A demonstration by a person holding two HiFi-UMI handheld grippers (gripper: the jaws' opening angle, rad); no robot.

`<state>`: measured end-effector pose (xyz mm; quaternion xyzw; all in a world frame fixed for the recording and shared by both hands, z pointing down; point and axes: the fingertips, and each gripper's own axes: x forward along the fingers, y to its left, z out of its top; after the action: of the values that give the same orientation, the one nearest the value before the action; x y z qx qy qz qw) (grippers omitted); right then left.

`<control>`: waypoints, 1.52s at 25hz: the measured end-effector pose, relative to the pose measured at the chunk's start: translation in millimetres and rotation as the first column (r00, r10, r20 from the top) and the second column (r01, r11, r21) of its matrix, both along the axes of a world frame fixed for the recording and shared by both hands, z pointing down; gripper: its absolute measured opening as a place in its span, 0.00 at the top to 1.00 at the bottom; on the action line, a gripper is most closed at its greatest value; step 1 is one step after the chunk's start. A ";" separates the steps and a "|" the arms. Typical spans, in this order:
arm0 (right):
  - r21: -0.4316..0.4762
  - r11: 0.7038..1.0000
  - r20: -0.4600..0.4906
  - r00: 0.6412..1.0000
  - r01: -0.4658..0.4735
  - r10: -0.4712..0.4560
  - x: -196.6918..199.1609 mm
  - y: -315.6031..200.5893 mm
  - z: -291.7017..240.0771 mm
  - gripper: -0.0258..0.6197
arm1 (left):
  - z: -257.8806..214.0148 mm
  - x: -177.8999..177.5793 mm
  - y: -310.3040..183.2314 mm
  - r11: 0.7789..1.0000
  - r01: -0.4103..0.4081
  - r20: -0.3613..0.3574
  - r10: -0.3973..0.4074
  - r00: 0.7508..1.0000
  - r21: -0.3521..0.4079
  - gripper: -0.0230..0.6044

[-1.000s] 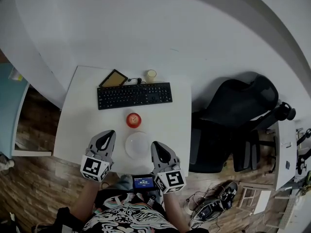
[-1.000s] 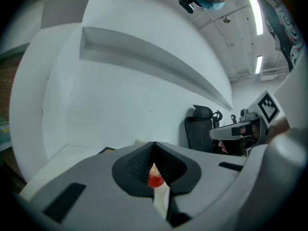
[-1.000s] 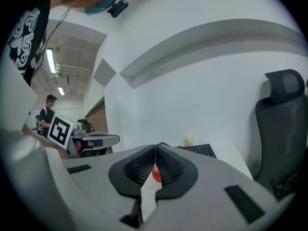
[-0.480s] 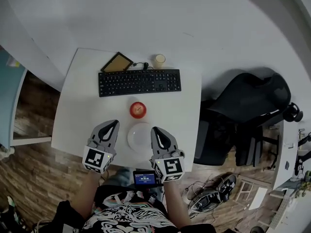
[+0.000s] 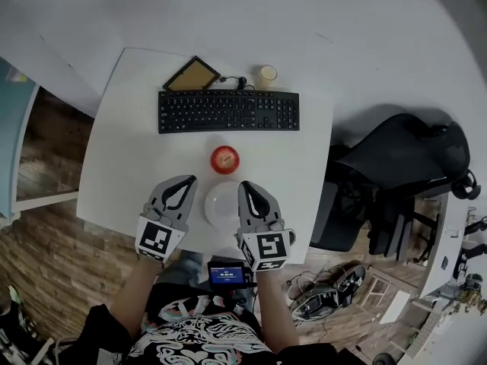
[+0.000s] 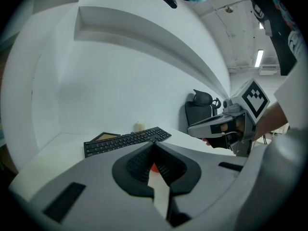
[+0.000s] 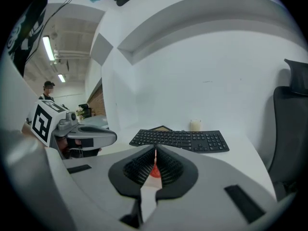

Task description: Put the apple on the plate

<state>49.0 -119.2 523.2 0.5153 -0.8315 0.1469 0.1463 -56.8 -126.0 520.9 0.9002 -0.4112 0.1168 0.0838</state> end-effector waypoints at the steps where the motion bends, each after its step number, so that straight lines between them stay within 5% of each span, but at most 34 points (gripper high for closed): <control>1: -0.005 1.000 -0.001 1.000 0.004 -0.004 -1.8 -2.5 2.6 0.91 | 2.2 2.7 0.4 1.000 -0.012 0.010 0.012 1.000 -0.002 0.94; 11: -0.102 0.994 -0.041 0.998 0.042 -0.046 -17.7 -21.2 30.7 0.91 | 25.2 20.2 -5.2 0.994 -0.105 0.097 0.106 0.990 -0.012 0.94; 16: -0.135 0.990 -0.066 0.997 0.035 -0.044 -23.6 -35.1 37.1 0.90 | 29.1 18.1 -9.3 0.994 -0.108 0.047 0.110 0.993 -0.034 0.94; 19: -0.151 0.987 -0.076 0.995 0.049 -0.061 -28.1 -41.3 40.2 0.81 | 27.6 22.9 -12.6 0.991 -0.124 -0.028 0.123 0.992 -0.043 0.94; 25: -0.173 0.984 -0.121 0.990 0.049 -0.070 -33.9 -53.5 46.5 0.79 | 35.5 26.3 -20.8 0.987 -0.151 0.026 0.152 0.988 -0.046 0.94; 38: -0.259 0.964 -0.191 0.974 0.067 -0.119 -42.3 -67.7 63.3 0.78 | 41.3 23.3 -29.0 0.985 -0.161 0.018 0.163 0.987 -0.062 0.94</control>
<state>6.7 -186.9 586.5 0.4652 -0.8102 0.1901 0.3018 -33.5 -155.0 562.1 0.9262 -0.3338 0.1461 0.0965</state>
